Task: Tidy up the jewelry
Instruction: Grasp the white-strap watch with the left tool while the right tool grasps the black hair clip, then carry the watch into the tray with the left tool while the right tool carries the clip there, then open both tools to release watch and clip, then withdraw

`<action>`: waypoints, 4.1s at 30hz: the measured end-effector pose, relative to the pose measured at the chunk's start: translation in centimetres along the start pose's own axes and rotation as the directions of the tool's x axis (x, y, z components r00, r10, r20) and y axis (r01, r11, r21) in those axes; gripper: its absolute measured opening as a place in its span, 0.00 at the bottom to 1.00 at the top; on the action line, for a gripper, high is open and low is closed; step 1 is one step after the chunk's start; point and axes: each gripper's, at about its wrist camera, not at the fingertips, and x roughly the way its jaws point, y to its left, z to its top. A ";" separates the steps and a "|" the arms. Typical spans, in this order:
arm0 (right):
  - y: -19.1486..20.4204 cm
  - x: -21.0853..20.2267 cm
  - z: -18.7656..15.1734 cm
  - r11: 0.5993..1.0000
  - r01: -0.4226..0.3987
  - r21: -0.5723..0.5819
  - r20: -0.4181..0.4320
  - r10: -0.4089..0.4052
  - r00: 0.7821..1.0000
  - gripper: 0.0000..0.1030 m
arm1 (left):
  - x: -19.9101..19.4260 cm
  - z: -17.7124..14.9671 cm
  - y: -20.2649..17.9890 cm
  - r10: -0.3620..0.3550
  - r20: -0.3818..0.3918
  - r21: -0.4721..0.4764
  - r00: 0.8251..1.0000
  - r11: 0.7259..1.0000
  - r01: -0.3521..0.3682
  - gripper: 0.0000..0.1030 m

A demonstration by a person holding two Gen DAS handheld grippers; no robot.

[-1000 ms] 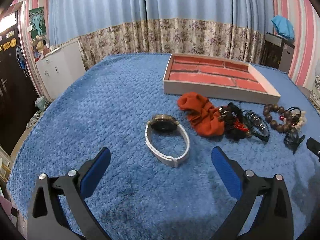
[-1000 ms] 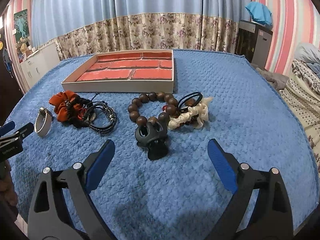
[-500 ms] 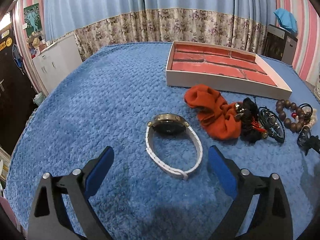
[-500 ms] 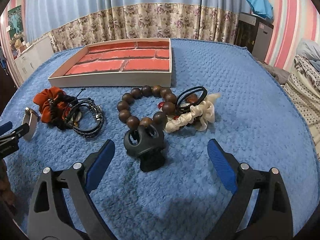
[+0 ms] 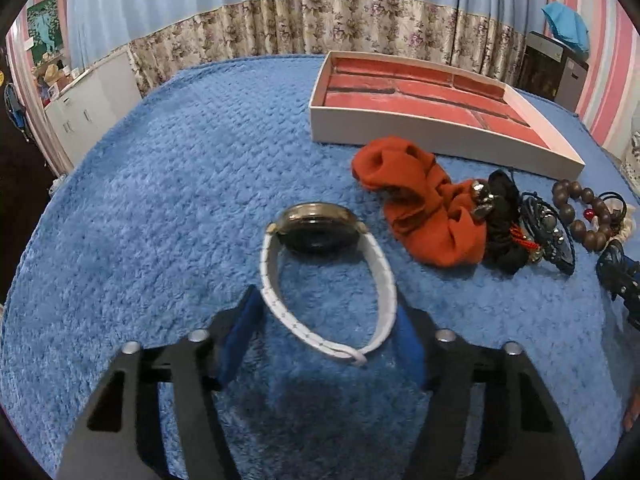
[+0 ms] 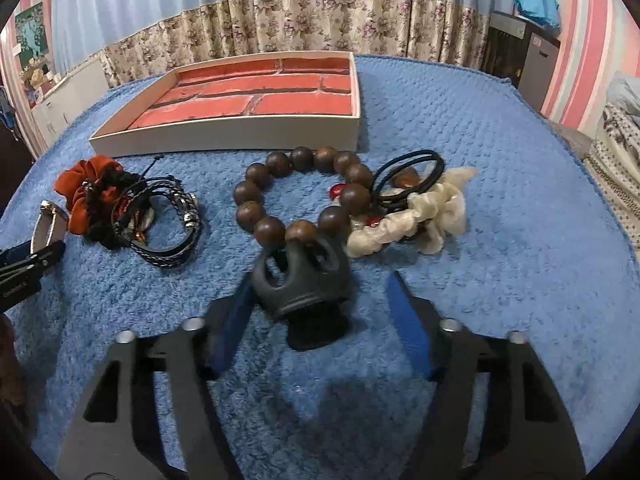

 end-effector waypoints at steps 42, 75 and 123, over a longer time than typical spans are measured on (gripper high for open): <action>0.5 -4.1 11.3 0.999 -0.037 -0.030 0.194 0.042 0.980 0.45 | -3.2 12.0 -2.9 -0.094 0.185 -0.007 0.978 0.995 0.097 0.26; 1.2 10.6 16.3 0.999 0.024 -0.027 -0.060 -0.025 0.998 0.46 | 10.3 15.8 -2.4 -0.045 -0.001 0.018 0.999 0.999 0.045 0.30; -6.9 -7.7 1.3 0.998 0.036 0.057 0.192 -0.047 0.980 0.76 | -4.6 1.6 1.1 -0.048 0.186 -0.035 0.981 0.998 0.056 0.75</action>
